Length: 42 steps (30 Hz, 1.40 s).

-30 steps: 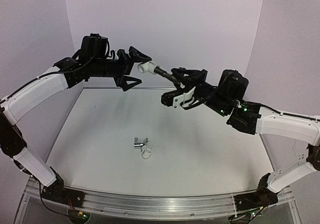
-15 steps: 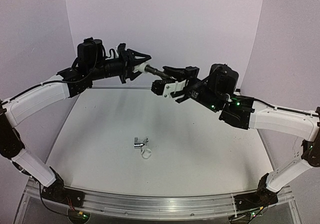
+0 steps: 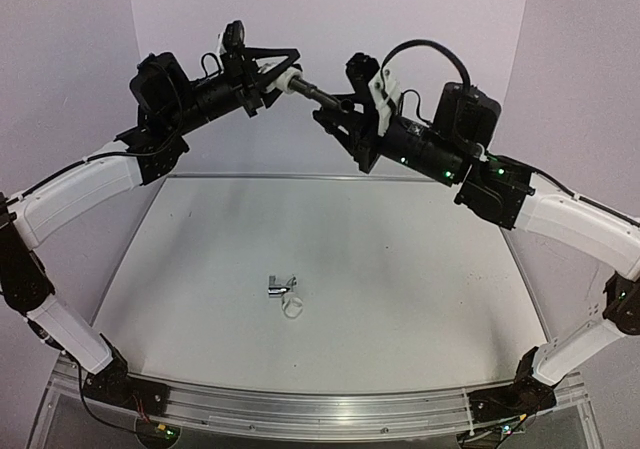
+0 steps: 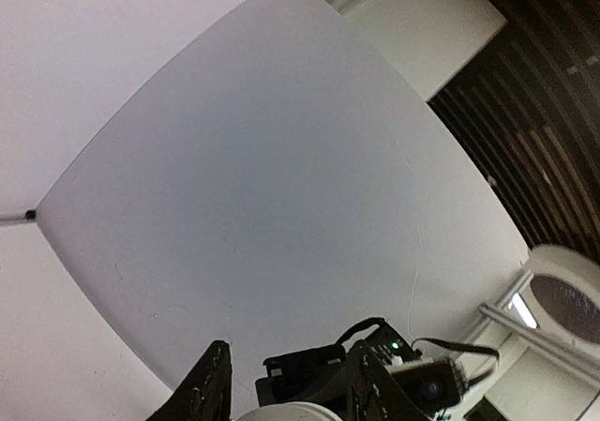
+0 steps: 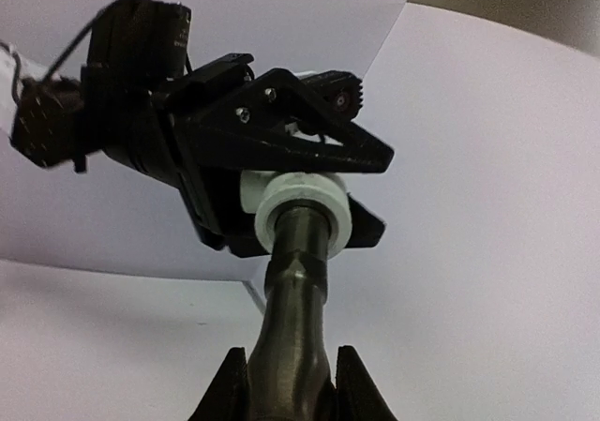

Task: Install the water faucets

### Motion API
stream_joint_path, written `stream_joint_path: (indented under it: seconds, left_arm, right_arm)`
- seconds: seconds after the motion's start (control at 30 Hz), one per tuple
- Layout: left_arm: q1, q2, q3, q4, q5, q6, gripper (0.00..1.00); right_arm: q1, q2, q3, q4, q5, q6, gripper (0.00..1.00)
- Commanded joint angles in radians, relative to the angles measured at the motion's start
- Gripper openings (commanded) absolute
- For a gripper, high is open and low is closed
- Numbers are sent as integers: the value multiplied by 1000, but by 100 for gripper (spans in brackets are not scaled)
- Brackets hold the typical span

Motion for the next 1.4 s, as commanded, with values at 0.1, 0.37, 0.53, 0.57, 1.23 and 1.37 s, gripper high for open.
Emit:
stream_joint_path:
  seconds: [0.1, 0.37, 0.53, 0.57, 1.23, 1.37]
  left_arm:
    - [-4, 100, 143, 172, 231, 284, 28]
    - [-4, 89, 151, 147, 274, 424, 35]
    - [-4, 33, 101, 71, 128, 398, 63]
    - [-4, 11, 84, 31, 98, 406, 66]
    - [-3, -200, -50, -538, -278, 60, 90]
    - [-4, -170, -23, -593, -252, -44, 89]
  right_arm:
    - [17, -43, 115, 101, -477, 534, 0]
    - [17, -21, 169, 125, -529, 664, 0]
    - [17, -61, 120, 122, -395, 546, 0]
    - [17, -75, 102, 117, -336, 502, 0]
    - [17, -128, -111, 159, 151, -529, 0]
    - [17, -115, -170, 227, 188, -763, 0]
